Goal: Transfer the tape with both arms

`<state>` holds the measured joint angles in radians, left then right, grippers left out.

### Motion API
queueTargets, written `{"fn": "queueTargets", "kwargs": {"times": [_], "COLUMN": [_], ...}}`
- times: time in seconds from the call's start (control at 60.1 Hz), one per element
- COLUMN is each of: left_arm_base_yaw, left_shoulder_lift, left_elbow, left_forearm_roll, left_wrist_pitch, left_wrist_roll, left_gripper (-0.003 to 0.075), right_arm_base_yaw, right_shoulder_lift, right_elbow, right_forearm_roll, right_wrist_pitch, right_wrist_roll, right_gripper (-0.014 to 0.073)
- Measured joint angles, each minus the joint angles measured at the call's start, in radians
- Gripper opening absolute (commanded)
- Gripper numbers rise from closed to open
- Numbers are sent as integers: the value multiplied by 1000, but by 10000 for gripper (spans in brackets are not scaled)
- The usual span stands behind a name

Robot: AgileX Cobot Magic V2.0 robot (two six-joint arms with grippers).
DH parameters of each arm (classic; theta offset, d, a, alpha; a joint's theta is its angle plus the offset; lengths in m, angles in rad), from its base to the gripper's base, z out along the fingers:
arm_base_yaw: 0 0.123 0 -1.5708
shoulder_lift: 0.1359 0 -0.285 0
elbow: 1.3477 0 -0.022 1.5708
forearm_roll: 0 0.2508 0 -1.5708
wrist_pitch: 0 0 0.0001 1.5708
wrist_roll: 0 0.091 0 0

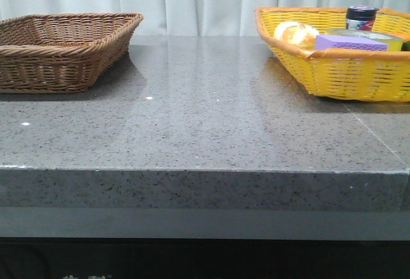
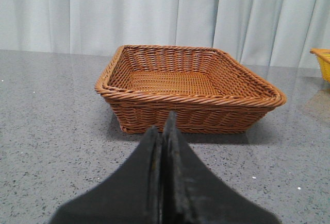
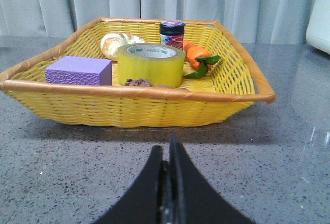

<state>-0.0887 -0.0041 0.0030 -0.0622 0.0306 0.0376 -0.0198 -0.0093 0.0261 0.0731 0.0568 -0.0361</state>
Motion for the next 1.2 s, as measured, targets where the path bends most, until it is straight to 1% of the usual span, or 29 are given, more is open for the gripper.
{"fn": "queueTargets", "kwargs": {"times": [0.932,1.065,1.198], "left_arm_base_yaw": [0,0,0], "left_shoulder_lift": [0,0,0], "left_elbow": [0,0,-2], "left_forearm_roll": [0,0,0], "left_wrist_pitch": [0,0,-38], "left_wrist_roll": [0,0,0], "left_gripper": [-20,-20,-20], "right_arm_base_yaw": [0,0,0], "right_shoulder_lift": [0,0,0], "right_elbow": [0,0,-3], "right_forearm_roll": [0,0,17], "right_wrist_pitch": [0,-18,-23], "right_wrist_roll": [0,0,0], "right_gripper": [-67,-67,-67]}}
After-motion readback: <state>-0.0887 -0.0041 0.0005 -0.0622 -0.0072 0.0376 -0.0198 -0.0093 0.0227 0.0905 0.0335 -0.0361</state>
